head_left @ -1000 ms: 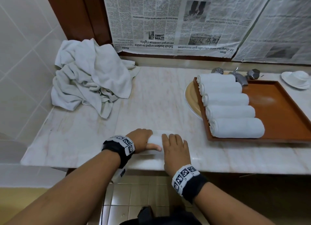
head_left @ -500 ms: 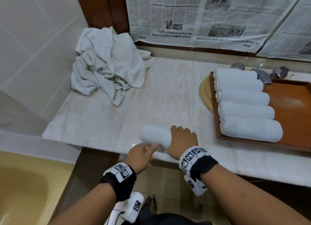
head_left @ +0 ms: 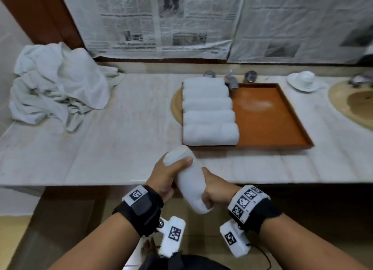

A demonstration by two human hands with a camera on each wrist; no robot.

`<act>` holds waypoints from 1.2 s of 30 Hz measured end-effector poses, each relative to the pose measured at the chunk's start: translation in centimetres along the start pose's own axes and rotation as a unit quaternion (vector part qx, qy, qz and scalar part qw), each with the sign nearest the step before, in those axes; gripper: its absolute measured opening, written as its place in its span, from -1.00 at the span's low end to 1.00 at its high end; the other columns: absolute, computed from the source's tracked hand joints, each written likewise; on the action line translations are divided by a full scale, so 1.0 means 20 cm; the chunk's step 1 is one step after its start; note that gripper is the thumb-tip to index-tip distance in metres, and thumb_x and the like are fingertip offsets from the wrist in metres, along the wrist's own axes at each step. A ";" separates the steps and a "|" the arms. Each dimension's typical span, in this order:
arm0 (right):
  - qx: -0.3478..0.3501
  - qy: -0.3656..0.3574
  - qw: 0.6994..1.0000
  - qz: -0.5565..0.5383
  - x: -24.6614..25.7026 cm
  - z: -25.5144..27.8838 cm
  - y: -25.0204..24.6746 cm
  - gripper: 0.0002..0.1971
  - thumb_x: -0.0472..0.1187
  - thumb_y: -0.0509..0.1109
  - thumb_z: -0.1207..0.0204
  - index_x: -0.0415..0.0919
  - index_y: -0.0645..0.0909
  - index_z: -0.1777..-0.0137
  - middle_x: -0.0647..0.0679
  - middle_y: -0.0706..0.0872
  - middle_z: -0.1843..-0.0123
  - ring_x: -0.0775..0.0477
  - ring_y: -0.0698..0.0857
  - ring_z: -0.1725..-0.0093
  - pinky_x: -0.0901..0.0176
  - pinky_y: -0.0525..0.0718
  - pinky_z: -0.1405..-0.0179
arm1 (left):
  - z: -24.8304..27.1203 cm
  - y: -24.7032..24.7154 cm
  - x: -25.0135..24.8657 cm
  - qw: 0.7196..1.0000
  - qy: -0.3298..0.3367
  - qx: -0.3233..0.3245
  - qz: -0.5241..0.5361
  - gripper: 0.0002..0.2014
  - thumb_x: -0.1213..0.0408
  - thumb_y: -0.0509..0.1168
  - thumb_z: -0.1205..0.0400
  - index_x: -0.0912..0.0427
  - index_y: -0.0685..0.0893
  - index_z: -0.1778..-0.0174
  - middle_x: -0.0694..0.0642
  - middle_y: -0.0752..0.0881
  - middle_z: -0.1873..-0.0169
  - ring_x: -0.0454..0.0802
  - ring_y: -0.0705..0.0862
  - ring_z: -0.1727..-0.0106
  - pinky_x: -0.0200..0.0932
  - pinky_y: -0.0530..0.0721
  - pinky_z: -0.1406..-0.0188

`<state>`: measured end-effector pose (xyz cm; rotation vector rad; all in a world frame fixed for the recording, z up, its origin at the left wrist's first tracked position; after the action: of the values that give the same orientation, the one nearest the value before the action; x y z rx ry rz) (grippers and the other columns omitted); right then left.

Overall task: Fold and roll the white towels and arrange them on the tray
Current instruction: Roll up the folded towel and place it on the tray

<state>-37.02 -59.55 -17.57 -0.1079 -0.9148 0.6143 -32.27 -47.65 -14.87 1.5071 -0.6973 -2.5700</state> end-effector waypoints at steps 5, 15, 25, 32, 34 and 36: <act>0.019 -0.061 0.997 -0.044 -0.24 0.25 -0.38 0.23 -0.23 0.66 0.08 0.01 0.07 -0.62 0.02 0.44 -0.49 -0.05 0.49 -0.49 0.04 0.65 -0.36 | -0.01 0.63 0.01 0.988 0.011 0.153 -0.015 -0.45 0.30 0.57 -0.34 0.36 0.63 -0.24 0.38 0.73 0.00 0.28 0.72 -0.05 0.19 0.73 -0.06; -0.079 -0.129 0.979 -0.137 -0.30 0.47 -1.05 -0.31 -0.40 0.45 -0.08 -0.27 0.59 -0.33 -0.13 0.76 -0.20 -0.19 0.70 -0.28 -0.17 0.67 -0.21 | -0.31 1.38 -0.08 0.944 -0.015 0.325 -0.048 -0.59 0.33 0.51 -0.35 0.19 0.67 -0.13 0.27 0.70 0.07 0.18 0.71 0.02 0.08 0.74 -0.01; -0.047 -0.126 0.962 -0.238 -0.24 0.36 -1.47 -0.31 -0.55 0.53 -0.35 -0.24 0.48 -0.49 -0.17 0.75 -0.30 -0.16 0.68 -0.36 -0.01 0.67 -0.26 | -0.75 1.75 -0.28 0.923 -0.041 0.379 -0.055 -0.50 0.30 0.48 -0.40 0.35 0.58 -0.24 0.35 0.67 -0.01 0.20 0.70 -0.01 0.09 0.72 -0.10; -0.082 -0.075 0.984 -0.143 -0.23 0.11 -1.73 -0.34 -0.40 0.51 0.01 -0.29 0.64 -0.22 -0.03 0.79 0.06 0.01 0.74 -0.01 0.13 0.70 0.02 | -0.97 1.66 -0.39 0.926 0.007 0.367 -0.089 -0.50 0.34 0.49 -0.41 0.34 0.57 -0.27 0.32 0.67 -0.08 0.21 0.67 -0.13 0.06 0.66 -0.18; -0.091 -0.075 0.990 -0.076 -0.19 0.01 -1.84 -0.24 -0.27 0.51 0.11 -0.29 0.63 -0.25 -0.14 0.78 0.03 -0.05 0.72 0.00 0.01 0.69 0.04 | -1.07 1.58 -0.44 0.933 0.031 0.326 -0.152 -0.42 0.23 0.53 -0.38 0.26 0.58 -0.32 0.26 0.71 -0.15 0.18 0.69 -0.20 0.03 0.66 -0.21; -0.098 -0.078 0.992 0.004 -0.13 -0.08 -1.96 -0.17 -0.13 0.48 0.16 -0.12 0.62 -0.29 -0.15 0.77 -0.09 -0.11 0.72 -0.07 -0.11 0.70 -0.03 | -1.18 1.47 -0.49 0.932 0.052 0.274 -0.232 -0.21 0.08 0.58 -0.33 0.16 0.51 -0.50 0.15 0.69 -0.31 0.09 0.66 -0.35 0.04 0.63 -0.35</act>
<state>-19.25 -93.05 -6.98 -0.2421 -1.1253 0.5454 -11.88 -78.98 -4.23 2.1874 -1.2568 -2.7187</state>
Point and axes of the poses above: each hand's wrist, its own z-axis away from the middle knuckle, its own y-axis out of the palm, x = y × z, the point moved 9 cm from there along -z, towards the middle knuckle
